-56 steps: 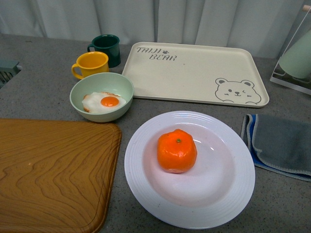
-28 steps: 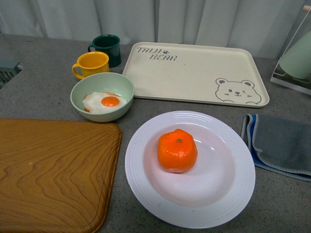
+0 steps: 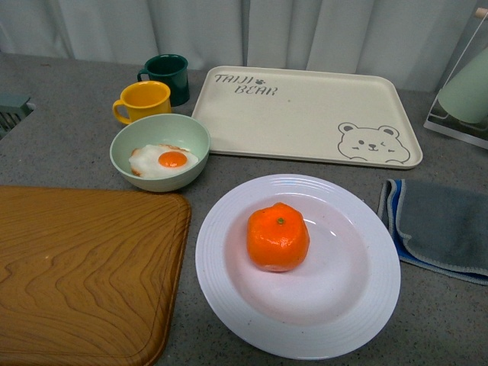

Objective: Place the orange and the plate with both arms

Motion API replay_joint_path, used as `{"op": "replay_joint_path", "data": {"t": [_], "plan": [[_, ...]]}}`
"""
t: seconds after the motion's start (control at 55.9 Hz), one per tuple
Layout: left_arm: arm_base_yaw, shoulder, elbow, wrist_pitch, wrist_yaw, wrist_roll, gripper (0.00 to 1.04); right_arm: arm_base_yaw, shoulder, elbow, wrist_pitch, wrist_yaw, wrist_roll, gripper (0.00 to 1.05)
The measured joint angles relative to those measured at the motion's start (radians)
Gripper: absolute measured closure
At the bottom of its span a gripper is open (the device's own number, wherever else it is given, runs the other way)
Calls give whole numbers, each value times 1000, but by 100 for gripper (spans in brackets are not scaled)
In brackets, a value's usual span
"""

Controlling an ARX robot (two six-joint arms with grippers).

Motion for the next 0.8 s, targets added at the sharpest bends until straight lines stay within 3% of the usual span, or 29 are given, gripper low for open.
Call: {"op": "replay_joint_path", "data": {"t": [0.161, 0.197, 0.304, 0.393, 0.501, 0.554, 0.804], "plan": [[0, 0, 0, 0, 0, 2, 5, 0, 0, 0, 0, 0, 0, 9], [0, 0, 0, 0, 0, 2, 7, 2, 2, 0, -2, 12, -10, 9], [0, 0, 0, 0, 0, 3, 7, 119, 159, 52, -41, 278, -176, 9], [0, 0, 0, 0, 0, 3, 7, 189, 337, 90, 35, 310, -190, 9], [0, -1, 0, 0, 0, 3, 7, 273, 642, 165, 106, 293, -87, 9], [0, -1, 0, 0, 0, 3, 7, 314, 880, 234, 101, 243, 63, 9], [0, 0, 0, 0, 0, 3, 7, 357, 1339, 417, 21, 83, 441, 9]]}}
